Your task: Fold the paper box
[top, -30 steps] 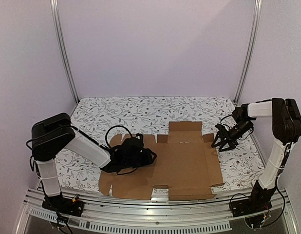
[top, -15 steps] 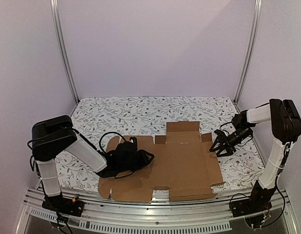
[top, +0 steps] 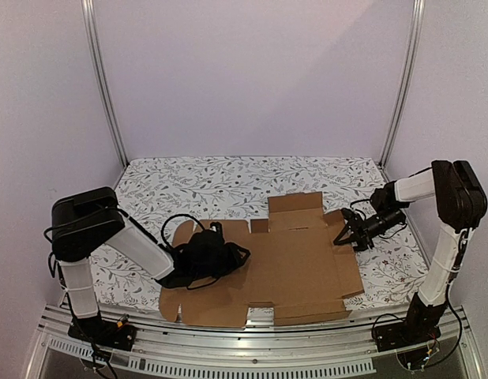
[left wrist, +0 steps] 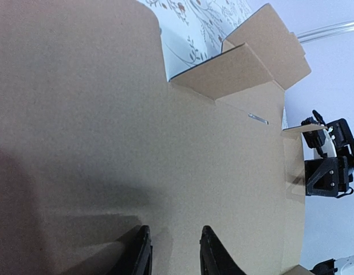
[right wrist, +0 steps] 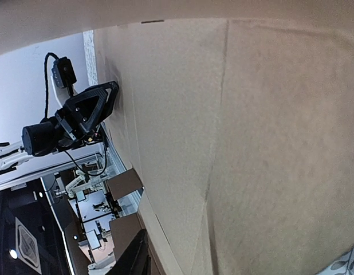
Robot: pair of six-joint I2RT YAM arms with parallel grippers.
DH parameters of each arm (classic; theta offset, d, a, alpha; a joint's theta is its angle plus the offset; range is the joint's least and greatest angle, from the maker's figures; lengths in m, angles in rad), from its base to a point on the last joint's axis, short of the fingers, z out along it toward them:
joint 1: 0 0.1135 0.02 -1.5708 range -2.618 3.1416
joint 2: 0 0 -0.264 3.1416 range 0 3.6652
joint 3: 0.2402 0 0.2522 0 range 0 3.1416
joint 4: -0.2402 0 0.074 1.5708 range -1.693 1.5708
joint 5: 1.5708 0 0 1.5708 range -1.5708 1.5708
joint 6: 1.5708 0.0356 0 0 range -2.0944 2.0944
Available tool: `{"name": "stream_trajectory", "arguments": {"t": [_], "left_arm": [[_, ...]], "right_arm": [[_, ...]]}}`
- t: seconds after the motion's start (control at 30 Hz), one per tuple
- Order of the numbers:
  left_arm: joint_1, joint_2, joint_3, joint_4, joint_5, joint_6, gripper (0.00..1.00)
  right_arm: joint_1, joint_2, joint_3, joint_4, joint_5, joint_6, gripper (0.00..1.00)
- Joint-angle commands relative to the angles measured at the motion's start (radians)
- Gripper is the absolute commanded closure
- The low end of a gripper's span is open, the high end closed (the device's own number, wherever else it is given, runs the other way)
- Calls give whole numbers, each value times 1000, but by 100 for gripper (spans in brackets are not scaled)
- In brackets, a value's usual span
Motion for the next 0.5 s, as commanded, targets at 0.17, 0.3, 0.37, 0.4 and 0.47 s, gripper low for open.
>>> {"name": "stream_trajectory", "arguments": {"t": [0.17,0.3,0.37,0.4,0.47], "left_arm": [[-20,11,-45,-195,-50,-14,70],[-22,7,-49,-188,-59,-10,70],[-23,7,-52,-182,-61,-9,70],[-24,5,-54,-177,-62,-8,70],[-27,0,-61,-172,-67,-10,70]], "right_arm": [[33,-211,-31,19,169,15,77],[41,-268,-36,20,190,39,85],[47,-269,-34,21,191,35,90],[50,-267,-35,22,189,30,92],[60,-256,-31,23,176,25,92]]}}
